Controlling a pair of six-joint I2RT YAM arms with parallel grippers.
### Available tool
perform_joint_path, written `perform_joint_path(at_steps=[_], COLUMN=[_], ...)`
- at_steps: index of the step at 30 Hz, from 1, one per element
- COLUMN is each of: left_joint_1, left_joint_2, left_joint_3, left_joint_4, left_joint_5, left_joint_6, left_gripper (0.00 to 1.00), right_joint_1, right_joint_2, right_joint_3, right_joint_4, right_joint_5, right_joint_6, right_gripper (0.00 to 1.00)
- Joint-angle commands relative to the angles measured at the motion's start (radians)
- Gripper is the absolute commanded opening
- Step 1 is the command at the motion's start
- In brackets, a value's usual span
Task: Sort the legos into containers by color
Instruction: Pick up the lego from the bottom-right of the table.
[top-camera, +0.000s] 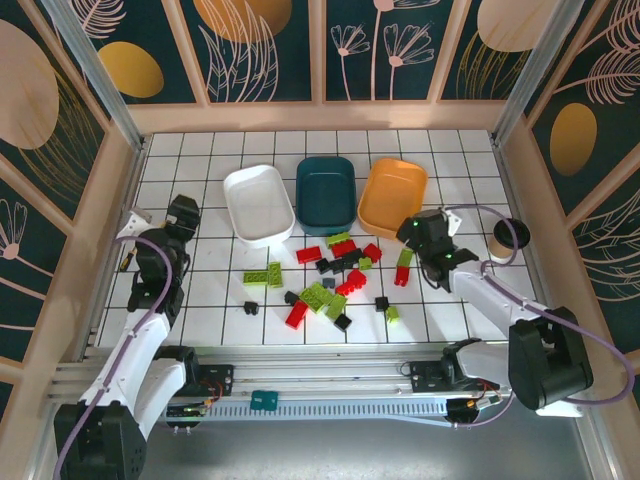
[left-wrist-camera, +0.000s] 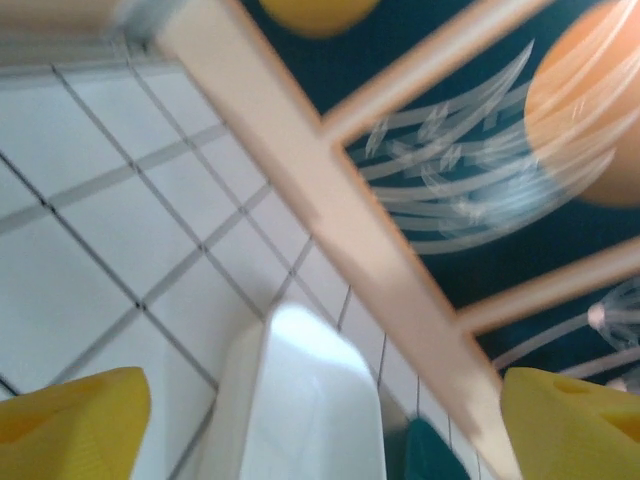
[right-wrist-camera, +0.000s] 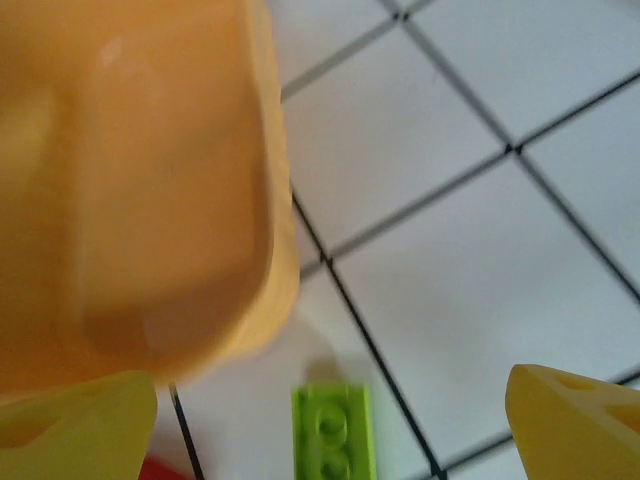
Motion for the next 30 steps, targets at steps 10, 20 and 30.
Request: perform_joint_path(at_steps=[10, 20, 30], left_joint_1=[0.002, 0.001, -0.018], left_joint_2=[-0.074, -0.106, -0.097], left_joint_3=[-0.021, -0.017, 0.008], left_joint_4=[-0.166, -0.235, -0.286], left_joint_5=[0.344, 0.371, 0.392], left_joint_6=[-0.013, 0.027, 0.046], left_gripper=[0.99, 0.99, 0.99], right_joint_1=[0.158, 0.216, 0.217], right_joint_2=[-0.004, 0.044, 0.121], right_joint_3=[-0.081, -0.106, -0.064], right_joint_4=[-0.14, -0.123, -0.077], right_joint_5=[-0.037, -0.032, -0.022], right_joint_6=[0.08, 0.095, 0.018], right_gripper=[0.74, 0.59, 0.38])
